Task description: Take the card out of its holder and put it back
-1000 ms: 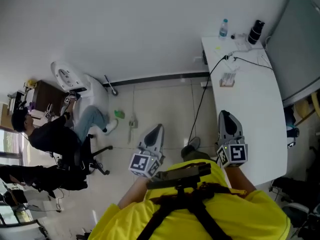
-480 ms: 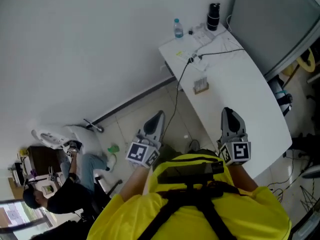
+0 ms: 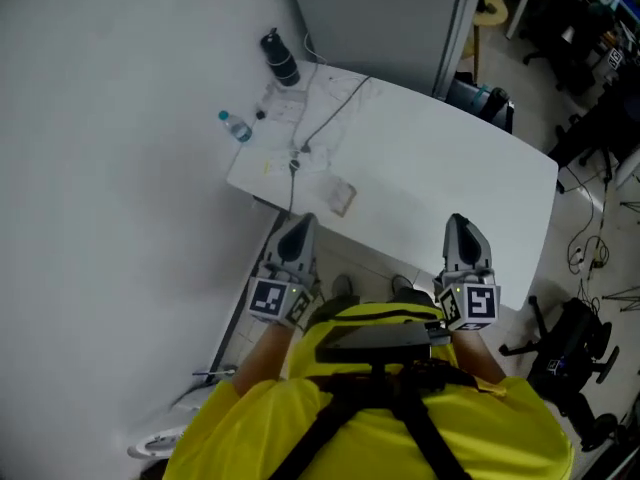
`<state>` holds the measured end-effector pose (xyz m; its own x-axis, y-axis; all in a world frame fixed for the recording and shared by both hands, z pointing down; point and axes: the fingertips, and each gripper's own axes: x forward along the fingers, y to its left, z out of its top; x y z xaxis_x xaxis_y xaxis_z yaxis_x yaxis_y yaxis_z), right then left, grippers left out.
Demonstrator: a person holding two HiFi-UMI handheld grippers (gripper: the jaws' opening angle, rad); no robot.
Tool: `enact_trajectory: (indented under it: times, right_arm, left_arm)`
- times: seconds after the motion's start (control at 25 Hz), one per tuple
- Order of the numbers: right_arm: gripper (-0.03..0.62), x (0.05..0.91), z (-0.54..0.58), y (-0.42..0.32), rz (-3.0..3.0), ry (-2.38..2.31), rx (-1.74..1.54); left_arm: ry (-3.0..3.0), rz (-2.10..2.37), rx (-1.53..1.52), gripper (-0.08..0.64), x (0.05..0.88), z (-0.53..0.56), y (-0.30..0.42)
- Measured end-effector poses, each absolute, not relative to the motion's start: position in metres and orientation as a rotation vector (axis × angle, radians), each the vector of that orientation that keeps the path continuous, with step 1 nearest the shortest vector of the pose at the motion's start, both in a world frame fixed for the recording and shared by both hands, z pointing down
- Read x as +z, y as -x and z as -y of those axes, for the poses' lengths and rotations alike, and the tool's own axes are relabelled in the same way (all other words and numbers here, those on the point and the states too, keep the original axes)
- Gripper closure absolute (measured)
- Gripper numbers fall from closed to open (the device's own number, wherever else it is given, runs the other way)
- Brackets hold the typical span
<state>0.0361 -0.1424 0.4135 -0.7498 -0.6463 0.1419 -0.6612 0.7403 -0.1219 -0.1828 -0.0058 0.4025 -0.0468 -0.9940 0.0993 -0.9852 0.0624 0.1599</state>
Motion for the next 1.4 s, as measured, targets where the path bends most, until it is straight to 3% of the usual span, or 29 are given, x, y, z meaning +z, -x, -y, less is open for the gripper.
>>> enact_trajectory:
  times: [0.12,0.16,0.2,0.36,0.56,0.8,0.84,0.92,0.96,1.4]
  right_arm:
    - [0.586,0.414,0.135,-0.040,2.781,-1.222,0.279]
    - [0.586,0.419,0.132,-0.042,2.750,-1.268,0.287]
    - [0.586,0.424,0.128,-0.043,2.719,-1.307,0.293]
    - [0.586,0.451,0.118,-0.049,2.626,-1.415,0.337]
    - [0.586,0.495,0.103,-0.049,2.524,-1.428,0.404]
    - [0.586,0.520,0.095,-0.042,2.495,-1.427,0.429]
    - [0.586,0.525,0.094,-0.041,2.487,-1.425,0.439]
    - [0.586,0.533,0.091,-0.038,2.481,-1.409,0.447]
    - [0.586,0.536,0.090,-0.036,2.484,-1.395,0.439]
    - [0.586,0.545,0.076,-0.033,2.483,-1.302,0.439]
  left_arm:
    - [-2.079,2.052,-0.038,0.543,0.425,0.019,0.202]
    - [-2.099,2.008,-0.026,0.444,0.440,0.023,0.208]
    - [-2.124,1.967,-0.013,0.401,0.457,0.028,0.212]
    - [-2.184,1.904,0.141,0.400,0.539,0.049,0.235]
    - [-2.166,1.817,0.233,0.400,0.630,0.073,0.250]
    - [-2.173,1.706,0.243,0.402,0.683,0.085,0.235]
    - [-2.187,1.693,0.254,0.410,0.686,0.087,0.233]
    - [-2.179,1.706,0.228,0.525,0.688,0.092,0.233]
    - [-2.166,1.714,0.201,0.539,0.689,0.095,0.233]
    - [-2.093,1.816,0.170,0.555,0.680,0.095,0.228]
